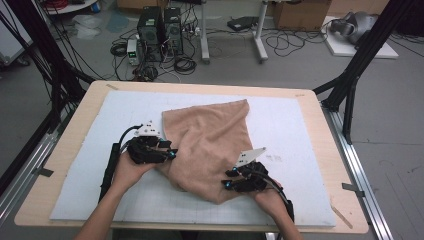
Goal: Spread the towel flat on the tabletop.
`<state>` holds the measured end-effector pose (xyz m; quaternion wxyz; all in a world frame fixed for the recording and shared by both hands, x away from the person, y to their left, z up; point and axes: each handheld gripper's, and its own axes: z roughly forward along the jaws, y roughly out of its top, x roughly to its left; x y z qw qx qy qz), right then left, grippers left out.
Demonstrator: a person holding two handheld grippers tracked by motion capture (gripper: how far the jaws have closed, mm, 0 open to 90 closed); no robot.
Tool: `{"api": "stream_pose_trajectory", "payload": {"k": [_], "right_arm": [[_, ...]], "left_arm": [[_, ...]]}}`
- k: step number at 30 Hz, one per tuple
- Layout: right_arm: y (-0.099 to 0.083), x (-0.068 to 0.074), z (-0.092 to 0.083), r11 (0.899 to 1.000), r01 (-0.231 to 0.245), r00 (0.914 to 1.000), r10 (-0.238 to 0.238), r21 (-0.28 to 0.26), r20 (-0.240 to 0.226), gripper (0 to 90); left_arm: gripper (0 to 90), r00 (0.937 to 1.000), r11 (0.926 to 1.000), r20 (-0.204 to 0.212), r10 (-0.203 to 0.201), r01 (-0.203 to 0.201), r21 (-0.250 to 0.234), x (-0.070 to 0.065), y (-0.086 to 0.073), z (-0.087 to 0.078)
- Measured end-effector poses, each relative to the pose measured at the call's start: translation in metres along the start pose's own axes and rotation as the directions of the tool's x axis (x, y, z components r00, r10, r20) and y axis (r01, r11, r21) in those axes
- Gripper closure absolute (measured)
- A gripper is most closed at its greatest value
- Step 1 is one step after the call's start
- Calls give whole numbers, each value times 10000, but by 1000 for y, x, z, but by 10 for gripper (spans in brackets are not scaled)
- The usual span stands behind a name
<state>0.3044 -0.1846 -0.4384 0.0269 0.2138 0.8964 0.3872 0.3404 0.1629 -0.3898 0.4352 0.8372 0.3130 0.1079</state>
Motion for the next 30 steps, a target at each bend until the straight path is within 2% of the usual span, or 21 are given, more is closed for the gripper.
{"api": "stream_pose_trajectory", "payload": {"k": [2,4,7,12,18,30], "right_arm": [[1,0,-1,10000,6,9999,-6,16,-165,781],[3,2,-3,9997,255,9997,-255,57,-42,837],[6,1,-9,9991,417,9991,-418,51,115,846],[9,-7,-27,9990,333,9983,-319,-299,481,847],[9,-16,-46,9985,159,9953,-108,-518,967,846],[-1,-31,-56,9982,-247,9887,326,-551,1460,846]], "left_arm": [[562,10000,10000,-5,3,-3,16,0,0,0],[562,10000,10000,3,-5,5,-16,-1,0,0],[560,10000,10000,9,65,-65,10,-1,0,-2],[554,10000,10000,53,2,-2,-21,0,0,-4],[550,9997,9998,137,190,-190,3,-3,-1,-7],[550,9975,9980,342,612,-617,138,-14,-5,-12]]}}
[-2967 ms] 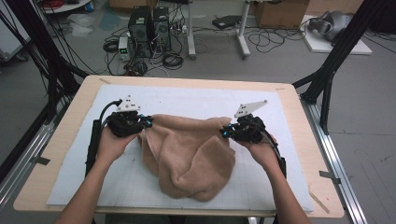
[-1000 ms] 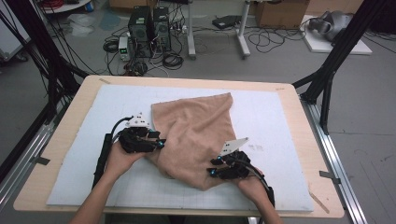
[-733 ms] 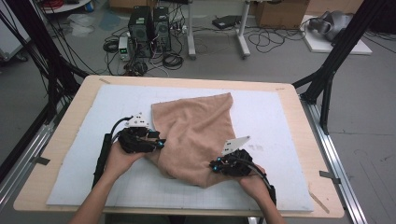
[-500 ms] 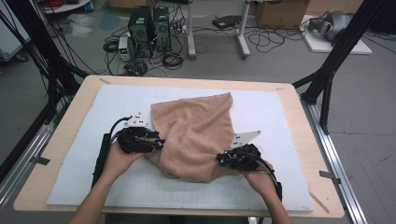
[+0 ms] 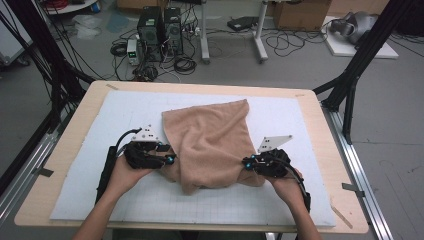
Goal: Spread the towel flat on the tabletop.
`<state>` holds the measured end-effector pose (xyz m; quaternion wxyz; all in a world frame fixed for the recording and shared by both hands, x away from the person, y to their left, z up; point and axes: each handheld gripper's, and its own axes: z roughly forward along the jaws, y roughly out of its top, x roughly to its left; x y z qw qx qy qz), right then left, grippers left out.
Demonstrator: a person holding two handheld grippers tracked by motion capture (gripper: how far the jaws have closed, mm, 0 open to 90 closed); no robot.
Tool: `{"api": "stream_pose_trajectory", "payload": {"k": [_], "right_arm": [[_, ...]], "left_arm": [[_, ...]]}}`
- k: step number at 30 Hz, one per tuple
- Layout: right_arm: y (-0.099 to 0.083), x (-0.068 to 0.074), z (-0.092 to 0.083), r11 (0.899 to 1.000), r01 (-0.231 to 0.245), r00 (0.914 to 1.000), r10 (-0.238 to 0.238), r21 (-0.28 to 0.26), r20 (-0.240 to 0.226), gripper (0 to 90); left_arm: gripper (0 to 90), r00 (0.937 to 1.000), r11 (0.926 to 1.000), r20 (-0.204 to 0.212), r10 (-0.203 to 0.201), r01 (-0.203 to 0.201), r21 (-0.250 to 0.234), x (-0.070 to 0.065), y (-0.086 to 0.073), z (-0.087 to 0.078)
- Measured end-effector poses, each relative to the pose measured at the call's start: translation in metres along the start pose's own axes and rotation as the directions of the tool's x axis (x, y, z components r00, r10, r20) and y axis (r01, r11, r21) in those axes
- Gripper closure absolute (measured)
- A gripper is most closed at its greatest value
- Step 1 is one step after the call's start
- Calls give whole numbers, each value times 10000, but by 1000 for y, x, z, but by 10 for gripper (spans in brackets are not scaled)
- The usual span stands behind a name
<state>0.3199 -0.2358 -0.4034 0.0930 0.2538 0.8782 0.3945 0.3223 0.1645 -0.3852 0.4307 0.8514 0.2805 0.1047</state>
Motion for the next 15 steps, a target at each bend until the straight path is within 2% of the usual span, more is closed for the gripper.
{"api": "stream_pose_trajectory", "payload": {"k": [7,14,15], "right_arm": [[-4,-5,2,9998,-153,9999,153,120,14,843],[-7,-8,5,9995,-204,9997,201,253,116,840],[-7,-9,6,9994,-197,9997,194,267,112,840]], "left_arm": [[546,9989,9996,470,37,-50,278,-5,-12,4],[543,9982,9965,536,259,-300,781,-8,-17,9],[543,9984,9970,533,202,-241,742,-9,-18,9]]}}
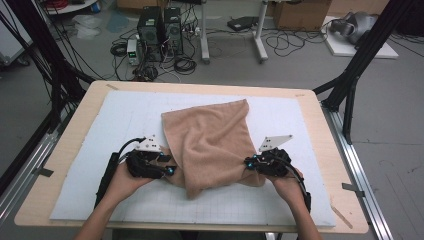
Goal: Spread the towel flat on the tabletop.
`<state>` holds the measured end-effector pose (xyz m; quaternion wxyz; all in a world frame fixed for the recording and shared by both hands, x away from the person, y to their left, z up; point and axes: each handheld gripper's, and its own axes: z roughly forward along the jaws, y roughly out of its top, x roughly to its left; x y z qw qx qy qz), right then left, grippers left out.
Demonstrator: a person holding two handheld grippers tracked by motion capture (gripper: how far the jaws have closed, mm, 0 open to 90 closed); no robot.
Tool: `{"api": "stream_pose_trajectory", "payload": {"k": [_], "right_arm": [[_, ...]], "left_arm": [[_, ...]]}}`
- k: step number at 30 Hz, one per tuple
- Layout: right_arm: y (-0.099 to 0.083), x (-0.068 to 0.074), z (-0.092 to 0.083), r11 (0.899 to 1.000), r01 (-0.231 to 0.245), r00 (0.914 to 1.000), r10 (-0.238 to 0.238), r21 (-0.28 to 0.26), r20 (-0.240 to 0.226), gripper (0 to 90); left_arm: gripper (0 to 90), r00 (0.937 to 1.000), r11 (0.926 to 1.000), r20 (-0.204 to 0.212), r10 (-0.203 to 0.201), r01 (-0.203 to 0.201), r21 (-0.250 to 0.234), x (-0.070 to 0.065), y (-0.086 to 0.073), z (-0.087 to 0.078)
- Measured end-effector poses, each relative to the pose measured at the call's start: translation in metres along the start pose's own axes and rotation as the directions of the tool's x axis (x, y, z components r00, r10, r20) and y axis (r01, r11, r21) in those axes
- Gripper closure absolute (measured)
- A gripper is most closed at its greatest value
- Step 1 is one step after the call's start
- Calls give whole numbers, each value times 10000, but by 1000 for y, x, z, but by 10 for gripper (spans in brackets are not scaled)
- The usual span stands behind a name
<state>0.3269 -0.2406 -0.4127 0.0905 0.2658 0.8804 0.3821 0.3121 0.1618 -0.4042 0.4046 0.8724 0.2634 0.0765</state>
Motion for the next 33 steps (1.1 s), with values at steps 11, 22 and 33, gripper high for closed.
{"api": "stream_pose_trajectory", "payload": {"k": [11,22,33], "right_arm": [[-1,-1,3,10000,-72,9999,72,57,96,831],[0,-1,3,10000,-20,9999,20,18,122,821],[0,-1,4,10000,-9,9999,9,-6,121,822]], "left_arm": [[550,9992,9966,351,203,-174,-810,-12,14,-11],[595,9969,9988,662,415,-396,-305,-16,27,13],[781,9962,9972,446,749,-749,-8,-16,27,20]]}}
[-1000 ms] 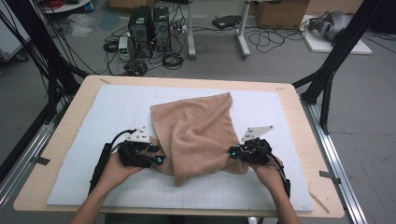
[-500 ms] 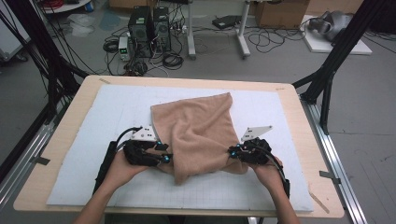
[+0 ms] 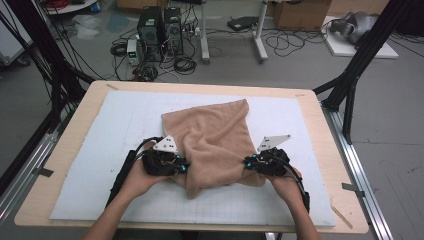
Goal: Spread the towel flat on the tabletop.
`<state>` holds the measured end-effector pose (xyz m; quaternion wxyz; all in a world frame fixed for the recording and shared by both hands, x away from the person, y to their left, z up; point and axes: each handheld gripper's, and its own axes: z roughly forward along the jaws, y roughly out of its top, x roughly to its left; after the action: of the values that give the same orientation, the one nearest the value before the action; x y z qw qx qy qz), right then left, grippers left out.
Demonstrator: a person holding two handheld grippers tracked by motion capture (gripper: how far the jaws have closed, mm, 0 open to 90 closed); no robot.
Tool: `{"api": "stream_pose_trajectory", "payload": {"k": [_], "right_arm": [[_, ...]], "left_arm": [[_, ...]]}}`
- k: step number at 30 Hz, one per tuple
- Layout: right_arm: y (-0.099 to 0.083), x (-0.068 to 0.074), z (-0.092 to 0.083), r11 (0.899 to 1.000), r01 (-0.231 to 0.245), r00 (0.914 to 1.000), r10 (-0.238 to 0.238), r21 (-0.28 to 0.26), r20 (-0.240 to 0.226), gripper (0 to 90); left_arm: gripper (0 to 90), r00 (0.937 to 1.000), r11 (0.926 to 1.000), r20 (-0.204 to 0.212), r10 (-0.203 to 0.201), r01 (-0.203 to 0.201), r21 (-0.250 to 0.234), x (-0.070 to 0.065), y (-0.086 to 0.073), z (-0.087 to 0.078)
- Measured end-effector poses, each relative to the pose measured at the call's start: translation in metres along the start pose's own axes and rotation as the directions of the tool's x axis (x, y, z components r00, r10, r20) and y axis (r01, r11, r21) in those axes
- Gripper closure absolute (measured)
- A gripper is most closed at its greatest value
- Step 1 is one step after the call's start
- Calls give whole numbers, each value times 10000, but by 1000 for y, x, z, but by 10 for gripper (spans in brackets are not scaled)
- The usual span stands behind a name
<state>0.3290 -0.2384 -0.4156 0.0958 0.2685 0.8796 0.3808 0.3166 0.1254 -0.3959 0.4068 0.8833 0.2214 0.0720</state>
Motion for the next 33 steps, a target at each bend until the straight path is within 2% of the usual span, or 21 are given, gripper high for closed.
{"api": "stream_pose_trajectory", "payload": {"k": [6,13,16,20,23,29,33], "right_arm": [[0,0,-2,10000,72,9999,-73,19,99,840],[-1,-2,-2,10000,-33,9998,32,37,179,846],[-1,-2,-3,10000,-36,9998,37,-10,203,846],[-1,-3,-5,9998,-95,9998,98,-147,183,847],[0,-1,-6,9994,-35,10000,38,-334,89,847],[11,5,-7,9987,262,9996,-257,-435,113,847],[18,8,-3,9982,390,9992,-386,-451,90,847]], "left_arm": [[796,9999,9987,27,-156,157,-484,4,-2,-17],[805,9994,9939,70,-352,358,-1044,11,-4,-36],[818,9989,9917,11,-473,471,-1197,13,-4,-41],[833,9971,9881,-271,-708,664,-1385,20,-7,-51],[835,9952,9884,-445,-874,811,-1284,27,-11,-54],[836,9852,9857,-903,-1456,1367,-985,44,-20,-51],[834,9717,9809,-1481,-1841,1719,-914,55,-22,-44]]}}
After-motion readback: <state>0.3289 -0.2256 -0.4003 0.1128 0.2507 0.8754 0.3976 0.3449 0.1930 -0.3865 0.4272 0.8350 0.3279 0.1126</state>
